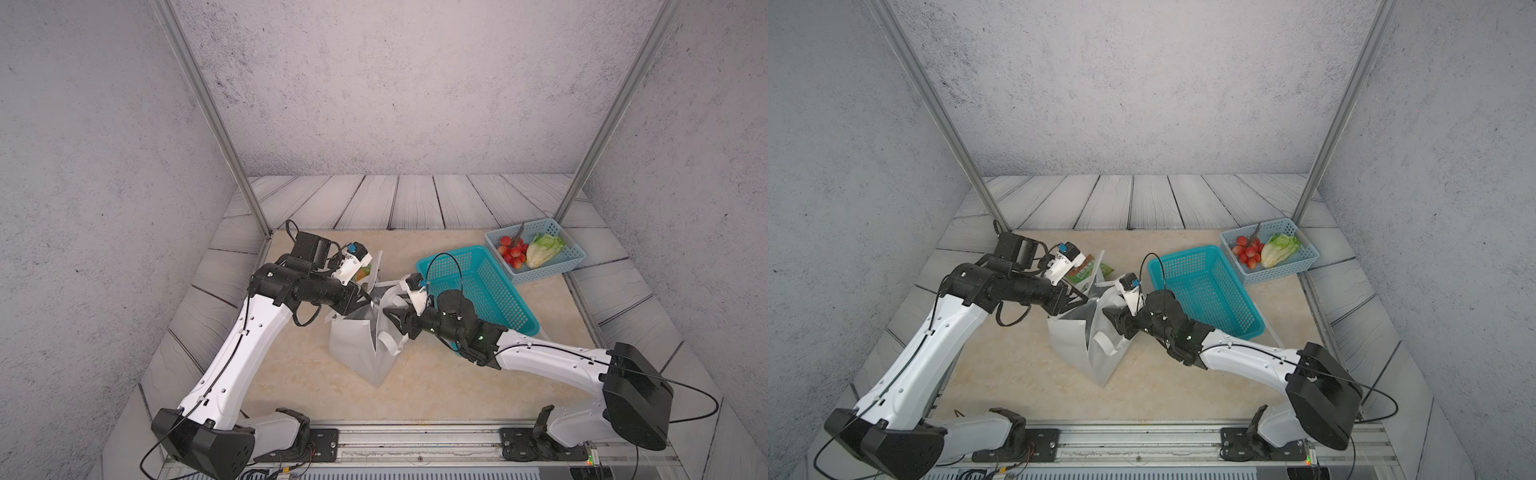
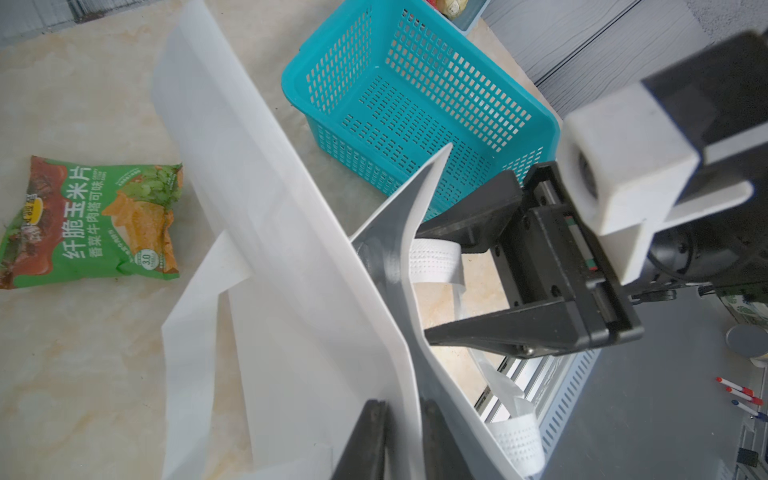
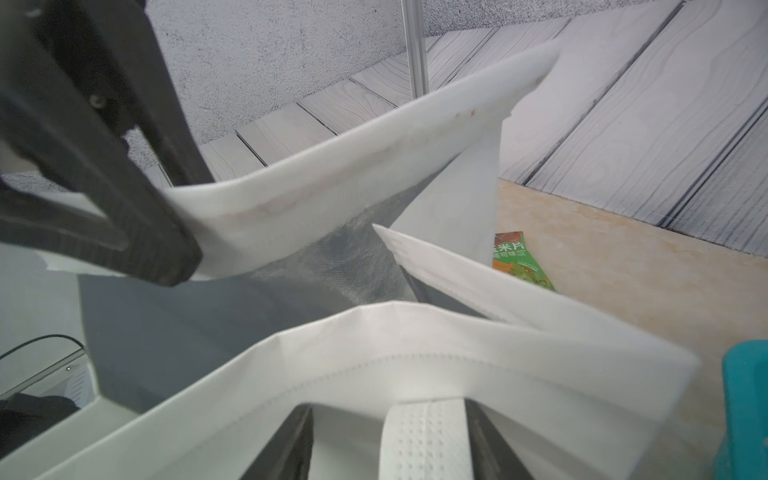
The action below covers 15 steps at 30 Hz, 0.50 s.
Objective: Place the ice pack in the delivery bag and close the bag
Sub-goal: Close the delivery bag at the center of the board.
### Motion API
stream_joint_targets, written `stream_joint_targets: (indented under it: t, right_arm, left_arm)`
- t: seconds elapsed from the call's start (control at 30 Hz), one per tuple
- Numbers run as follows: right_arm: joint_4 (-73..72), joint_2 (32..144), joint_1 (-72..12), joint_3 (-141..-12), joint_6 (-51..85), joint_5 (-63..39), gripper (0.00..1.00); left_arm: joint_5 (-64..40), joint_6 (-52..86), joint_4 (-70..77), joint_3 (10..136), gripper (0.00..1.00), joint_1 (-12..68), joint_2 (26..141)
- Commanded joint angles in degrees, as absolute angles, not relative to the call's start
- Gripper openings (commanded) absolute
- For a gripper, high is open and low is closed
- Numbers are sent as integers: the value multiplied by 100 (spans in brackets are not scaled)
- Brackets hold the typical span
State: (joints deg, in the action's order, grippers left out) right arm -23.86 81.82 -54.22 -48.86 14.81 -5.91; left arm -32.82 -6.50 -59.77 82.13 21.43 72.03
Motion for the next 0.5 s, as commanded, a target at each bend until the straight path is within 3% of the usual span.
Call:
stream_joint_targets:
  t: [0.0, 0.07, 0.13, 0.37, 0.47]
  right_arm:
    - [-2868, 8222, -5454, -4984, 1587, -929, 57]
    - [-2872, 8304, -5454, -5008, 1707, -1141, 57]
    - [-3011, 8393, -5452, -4971, 1889, -1266, 57]
    - [-3093, 8389, -5451, -4789, 1931, -1049, 58]
    - [-3155, 8414, -5454, -4768, 1975, -1062, 58]
  left_arm:
    - [-3342, -385, -5976, 8192, 21, 2197, 7078]
    - [-3432, -288, -5950, 8116, 26, 2197, 7010]
    - [-3443, -201, -5901, 8030, 38, 2193, 6924]
    - [-2396, 889, -5394, 8606, 95, 1816, 6602]
    - [-1898, 1406, -5082, 8893, 100, 1329, 6480]
